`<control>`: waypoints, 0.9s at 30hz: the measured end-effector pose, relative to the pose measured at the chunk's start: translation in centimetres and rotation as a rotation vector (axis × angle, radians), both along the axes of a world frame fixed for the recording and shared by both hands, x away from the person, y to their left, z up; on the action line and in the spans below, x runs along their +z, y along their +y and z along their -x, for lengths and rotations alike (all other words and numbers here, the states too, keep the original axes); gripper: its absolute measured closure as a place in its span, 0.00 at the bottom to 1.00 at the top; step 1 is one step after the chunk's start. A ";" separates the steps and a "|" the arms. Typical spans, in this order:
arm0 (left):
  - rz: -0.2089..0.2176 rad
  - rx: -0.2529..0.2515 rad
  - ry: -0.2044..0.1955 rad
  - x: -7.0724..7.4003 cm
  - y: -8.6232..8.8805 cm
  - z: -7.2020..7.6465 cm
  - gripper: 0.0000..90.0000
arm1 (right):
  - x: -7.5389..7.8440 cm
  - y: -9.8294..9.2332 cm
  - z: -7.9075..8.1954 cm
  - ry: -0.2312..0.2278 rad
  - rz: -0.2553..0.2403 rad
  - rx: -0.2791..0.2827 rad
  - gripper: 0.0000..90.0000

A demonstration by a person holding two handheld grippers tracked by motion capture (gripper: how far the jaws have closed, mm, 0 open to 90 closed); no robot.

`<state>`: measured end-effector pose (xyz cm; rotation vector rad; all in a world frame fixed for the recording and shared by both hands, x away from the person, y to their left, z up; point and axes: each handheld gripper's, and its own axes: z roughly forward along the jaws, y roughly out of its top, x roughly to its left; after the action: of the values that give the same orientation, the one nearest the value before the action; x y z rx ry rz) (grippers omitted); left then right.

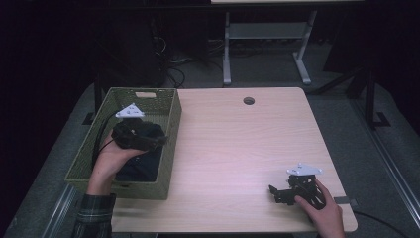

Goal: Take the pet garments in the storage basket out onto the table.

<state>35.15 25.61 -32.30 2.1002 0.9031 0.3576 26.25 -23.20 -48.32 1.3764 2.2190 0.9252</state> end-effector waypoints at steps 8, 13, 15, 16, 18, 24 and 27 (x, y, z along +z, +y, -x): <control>-0.009 0.048 -0.015 -0.2 2.3 -0.4 0.19 | 0.0 0.0 0.0 0.000 0.000 0.000 0.00; -0.018 0.078 -0.013 -0.6 3.5 -0.7 0.19 | 0.0 0.0 0.0 0.000 0.000 0.000 0.00; -0.022 0.091 -0.007 -0.9 3.8 -0.8 0.19 | 0.0 0.0 0.0 0.000 0.000 0.000 0.00; -0.025 0.096 -0.005 -1.1 4.0 -0.9 0.19 | 0.0 0.0 0.0 0.000 0.000 -0.001 0.00; -0.036 0.095 0.000 -1.3 4.4 -1.1 0.19 | 0.0 0.0 0.0 0.000 0.000 0.000 0.00; -0.047 0.092 0.009 -2.5 5.4 -1.4 0.19 | 0.0 0.0 0.0 0.000 0.000 0.000 0.00; -0.059 0.090 0.023 -3.2 5.7 -1.6 0.19 | 0.0 0.0 0.0 0.000 0.000 0.000 0.00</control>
<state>36.73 31.31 -35.45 2.1261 1.0140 0.4114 26.25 -23.20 -48.32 1.3762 2.2192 0.9252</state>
